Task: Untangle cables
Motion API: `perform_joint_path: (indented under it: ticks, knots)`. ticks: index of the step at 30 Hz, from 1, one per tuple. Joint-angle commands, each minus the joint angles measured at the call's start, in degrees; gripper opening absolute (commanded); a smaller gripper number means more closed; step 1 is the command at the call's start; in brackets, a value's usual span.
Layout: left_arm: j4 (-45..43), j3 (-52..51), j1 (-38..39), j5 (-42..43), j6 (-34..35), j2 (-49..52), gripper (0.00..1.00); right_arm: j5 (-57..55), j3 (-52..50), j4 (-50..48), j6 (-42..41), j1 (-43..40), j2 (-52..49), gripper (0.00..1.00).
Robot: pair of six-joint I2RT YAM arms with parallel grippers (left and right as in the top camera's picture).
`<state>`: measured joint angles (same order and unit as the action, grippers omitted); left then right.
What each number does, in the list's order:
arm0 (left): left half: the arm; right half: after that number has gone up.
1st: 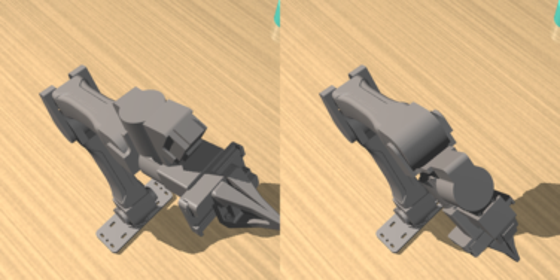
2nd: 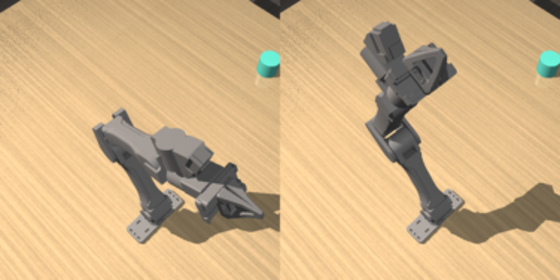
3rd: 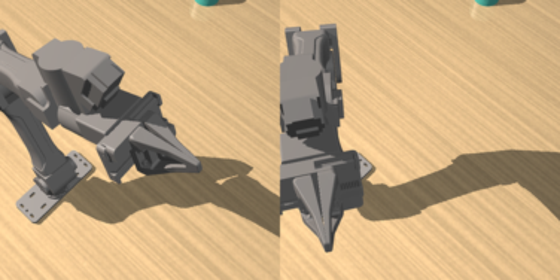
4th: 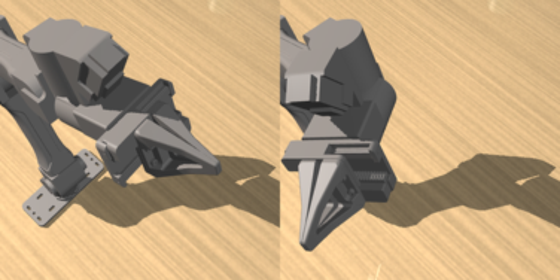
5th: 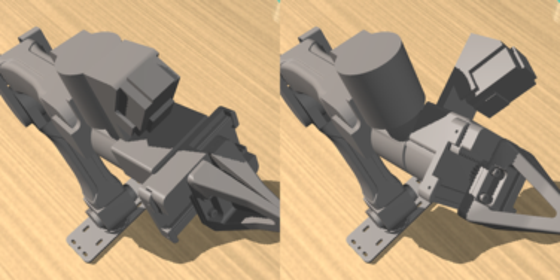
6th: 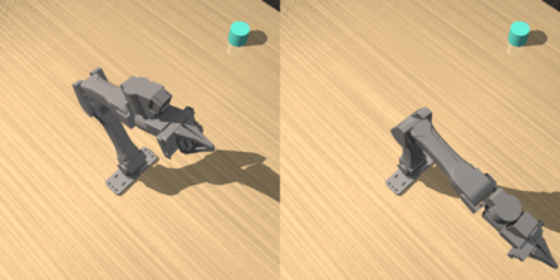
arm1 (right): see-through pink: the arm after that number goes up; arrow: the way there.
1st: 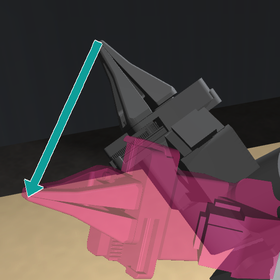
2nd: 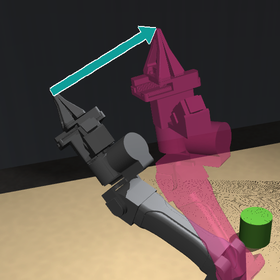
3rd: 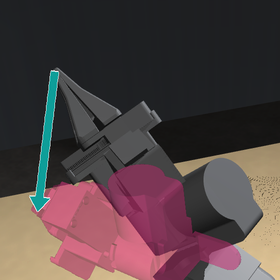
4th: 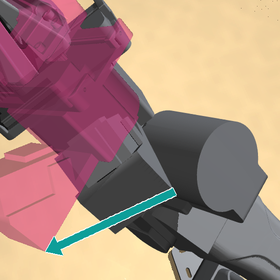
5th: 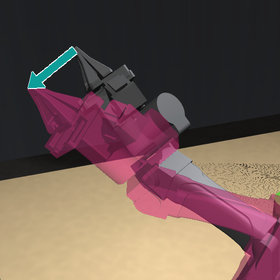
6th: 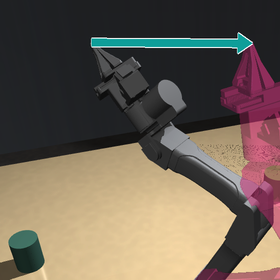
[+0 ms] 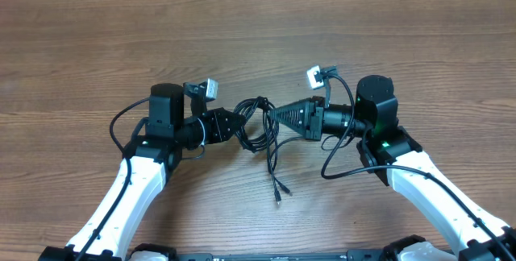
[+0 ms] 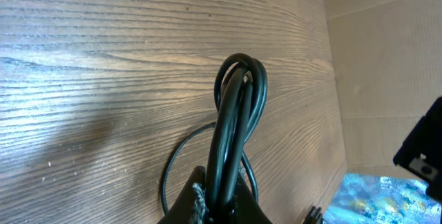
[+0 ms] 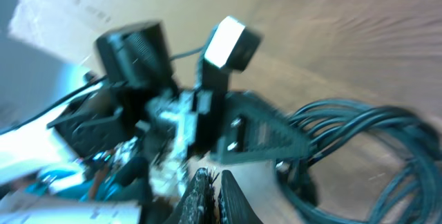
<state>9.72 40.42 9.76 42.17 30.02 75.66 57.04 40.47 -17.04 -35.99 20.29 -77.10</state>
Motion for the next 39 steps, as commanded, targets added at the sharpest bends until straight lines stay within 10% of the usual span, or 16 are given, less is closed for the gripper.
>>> perform_joint_path:
  ticks: [1, 8, 39]
  knots:
    - [-1.7, -0.2, 0.1, 4.1, -2.3, 0.0, 0.04, 3.0, 1.4, 2.8, 0.4, -0.1, 0.1, 0.07]
    - [-7.0, -0.2, 0.7, 9.9, -8.7, 0.0, 0.04, -10.8, 1.4, 13.5, -6.7, 1.9, 0.1, 0.24]
    - [-12.2, -0.2, 9.5, 8.3, -9.2, -0.4, 0.04, -40.5, 1.4, 25.5, -20.0, 7.4, 0.0, 0.17]
